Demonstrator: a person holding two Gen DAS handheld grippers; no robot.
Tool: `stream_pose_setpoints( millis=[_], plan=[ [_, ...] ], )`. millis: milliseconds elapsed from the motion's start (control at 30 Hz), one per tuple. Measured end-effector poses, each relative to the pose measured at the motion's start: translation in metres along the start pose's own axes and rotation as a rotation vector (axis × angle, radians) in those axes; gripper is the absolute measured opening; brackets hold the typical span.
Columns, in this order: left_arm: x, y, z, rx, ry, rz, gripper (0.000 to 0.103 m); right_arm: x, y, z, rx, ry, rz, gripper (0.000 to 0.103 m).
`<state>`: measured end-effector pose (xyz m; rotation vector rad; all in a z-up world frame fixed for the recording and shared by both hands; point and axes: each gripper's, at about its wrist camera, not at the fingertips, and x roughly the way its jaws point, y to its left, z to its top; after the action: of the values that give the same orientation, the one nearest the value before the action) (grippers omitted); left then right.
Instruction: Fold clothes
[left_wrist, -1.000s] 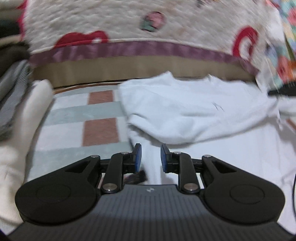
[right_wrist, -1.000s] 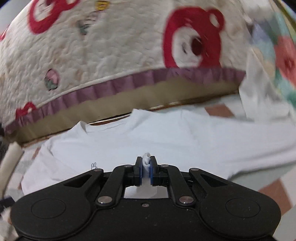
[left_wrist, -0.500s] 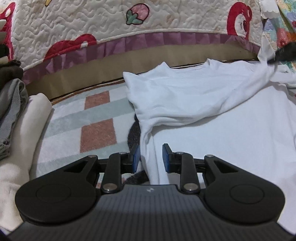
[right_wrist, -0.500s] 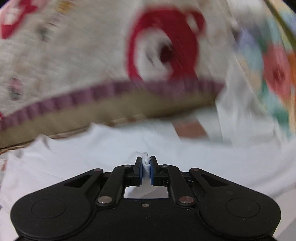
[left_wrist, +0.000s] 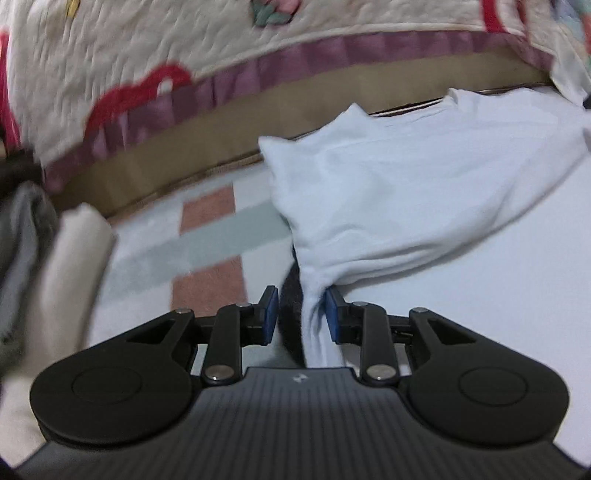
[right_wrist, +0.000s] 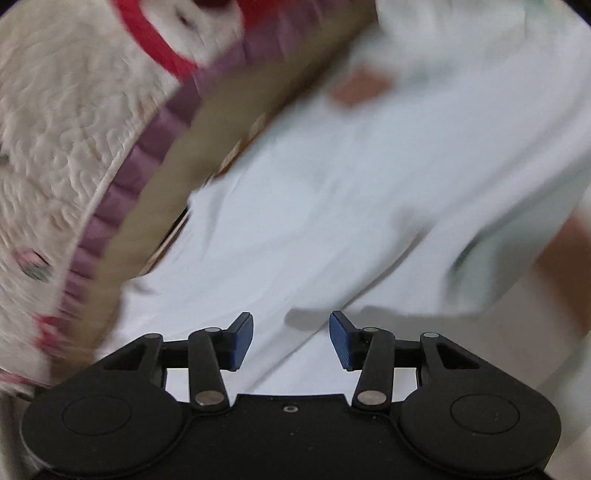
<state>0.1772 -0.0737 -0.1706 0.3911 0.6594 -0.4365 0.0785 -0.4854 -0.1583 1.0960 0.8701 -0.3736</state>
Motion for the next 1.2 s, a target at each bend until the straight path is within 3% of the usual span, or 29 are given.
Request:
stream_pose_setpoints(
  millis=[33,67,200,333,467,533,600,667,700,733,767,800,867,967,1033,1133,1200],
  plan=[
    [0.000,0.001,0.000,-0.016,0.001,-0.019,0.015,0.009,0.005,0.003,0.032,0.041,0.019,0.051],
    [0.000,0.003,0.000,-0.030,0.001,-0.036,0.010,0.016,0.014,0.005,-0.002,0.042,-0.030,0.051],
    [-0.003,-0.001,-0.005,0.017,-0.021,-0.008,0.008,0.040,0.050,0.012,-0.148,0.016,-0.236,0.051],
    [-0.004,0.004,-0.004,-0.013,-0.020,-0.019,0.007,0.060,0.056,0.016,-0.120,0.025,-0.359,0.053],
    [-0.004,0.005,-0.004,-0.001,-0.018,-0.015,0.007,0.074,0.067,0.022,-0.106,0.060,-0.374,0.078],
    [-0.002,0.004,-0.004,-0.001,-0.016,-0.011,0.007,0.086,0.074,0.026,-0.123,0.096,-0.403,0.085],
    [-0.001,0.004,-0.003,-0.007,-0.015,-0.010,0.007,0.097,0.083,0.027,-0.160,0.107,-0.466,0.085],
    [-0.001,0.006,-0.003,-0.011,-0.015,-0.014,0.007,0.105,0.096,0.016,-0.299,0.119,-0.550,0.071],
    [-0.001,0.007,-0.003,-0.020,-0.014,-0.019,0.007,0.102,0.101,0.009,-0.366,0.101,-0.546,0.063],
    [-0.001,0.008,-0.003,-0.029,-0.012,-0.023,0.007,0.099,0.106,0.001,-0.432,0.082,-0.541,0.029],
    [0.000,0.010,-0.003,-0.043,-0.010,-0.030,0.007,0.089,0.113,-0.007,-0.552,0.033,-0.502,0.004],
    [0.000,0.012,-0.003,-0.057,-0.007,-0.036,0.007,0.080,0.121,-0.015,-0.672,-0.016,-0.461,0.004],
    [0.000,0.015,-0.003,-0.076,-0.003,-0.044,0.007,0.044,0.129,-0.026,-0.791,-0.181,-0.331,0.004],
    [-0.003,0.015,-0.002,-0.088,-0.003,-0.051,0.008,-0.025,0.112,-0.032,-0.676,-0.375,-0.122,0.004],
    [-0.005,0.012,-0.002,-0.070,-0.003,-0.046,0.008,-0.055,0.078,-0.043,-0.552,-0.430,-0.031,0.004],
    [-0.007,0.004,-0.002,-0.022,0.006,-0.026,0.008,-0.051,0.027,-0.055,-0.481,-0.384,-0.069,0.004],
    [-0.004,0.004,-0.003,-0.018,0.012,-0.020,0.008,-0.043,-0.007,-0.061,-0.426,-0.389,-0.159,0.004]
  ],
)
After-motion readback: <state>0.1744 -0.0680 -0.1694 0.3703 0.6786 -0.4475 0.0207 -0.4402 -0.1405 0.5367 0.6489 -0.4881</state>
